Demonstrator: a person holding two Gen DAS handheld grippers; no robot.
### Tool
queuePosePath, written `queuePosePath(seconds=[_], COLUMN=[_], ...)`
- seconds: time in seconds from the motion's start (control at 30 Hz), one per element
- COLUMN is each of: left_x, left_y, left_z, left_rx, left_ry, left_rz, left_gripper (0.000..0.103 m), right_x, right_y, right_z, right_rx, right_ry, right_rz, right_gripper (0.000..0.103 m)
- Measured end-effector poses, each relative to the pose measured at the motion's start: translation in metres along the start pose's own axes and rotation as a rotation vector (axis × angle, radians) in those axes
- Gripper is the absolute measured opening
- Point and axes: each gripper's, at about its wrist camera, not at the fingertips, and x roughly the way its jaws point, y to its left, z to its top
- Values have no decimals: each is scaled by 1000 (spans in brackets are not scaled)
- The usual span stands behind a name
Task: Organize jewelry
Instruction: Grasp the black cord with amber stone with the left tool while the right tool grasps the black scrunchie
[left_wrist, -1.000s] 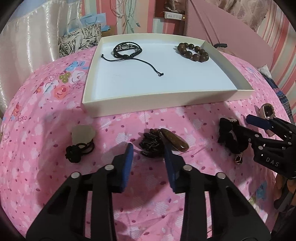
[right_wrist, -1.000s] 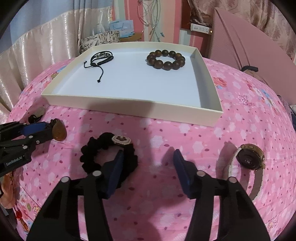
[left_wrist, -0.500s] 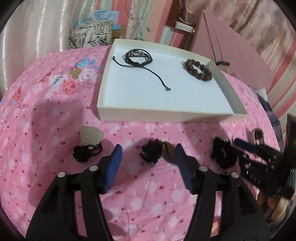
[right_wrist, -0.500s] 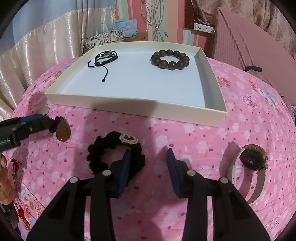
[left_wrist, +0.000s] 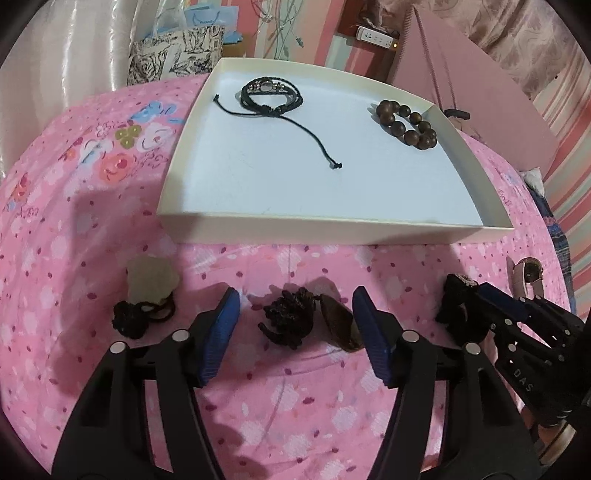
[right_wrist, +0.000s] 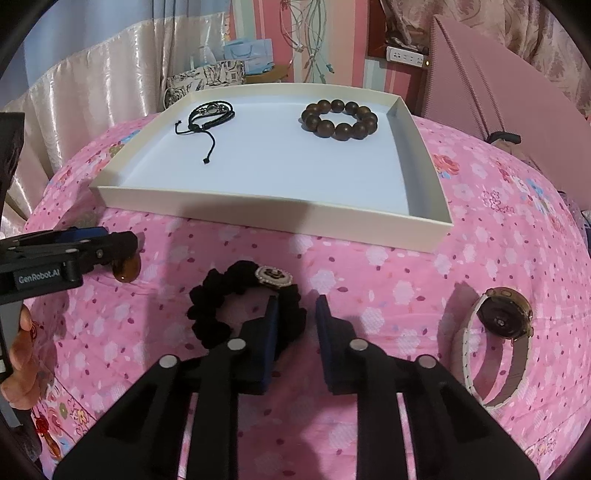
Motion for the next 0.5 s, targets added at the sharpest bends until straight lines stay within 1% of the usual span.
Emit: queuePosePath(seconds=[0.07,0.1,0.2,0.37,0.47,0.5], left_x=[-1,-3,-6,-1,1,1], left_y=[1,1,3,9,13,14], left_z=[-2,-2,-5,0,3,4], left_rx=[-9,-13,-24,-44,-66,-72], left_ry=[8,13,26,29,24,23], left_rz=[-7,-13,-35,-66,-77,-79], left_gripper=[59,56,47,44,38,34], right_x=[0,0,0,-1,-1,-1], right_y=[-1,0,0,-2,-2,-2], right_z=[1,0,0,0,1,1], right_rx=[2,5,9,10,9,8], right_ry=[1,1,0,-2,-3,-3], right_rz=[1,0,1,0,-2,-3], right_gripper=[16,14,14,13,13,13])
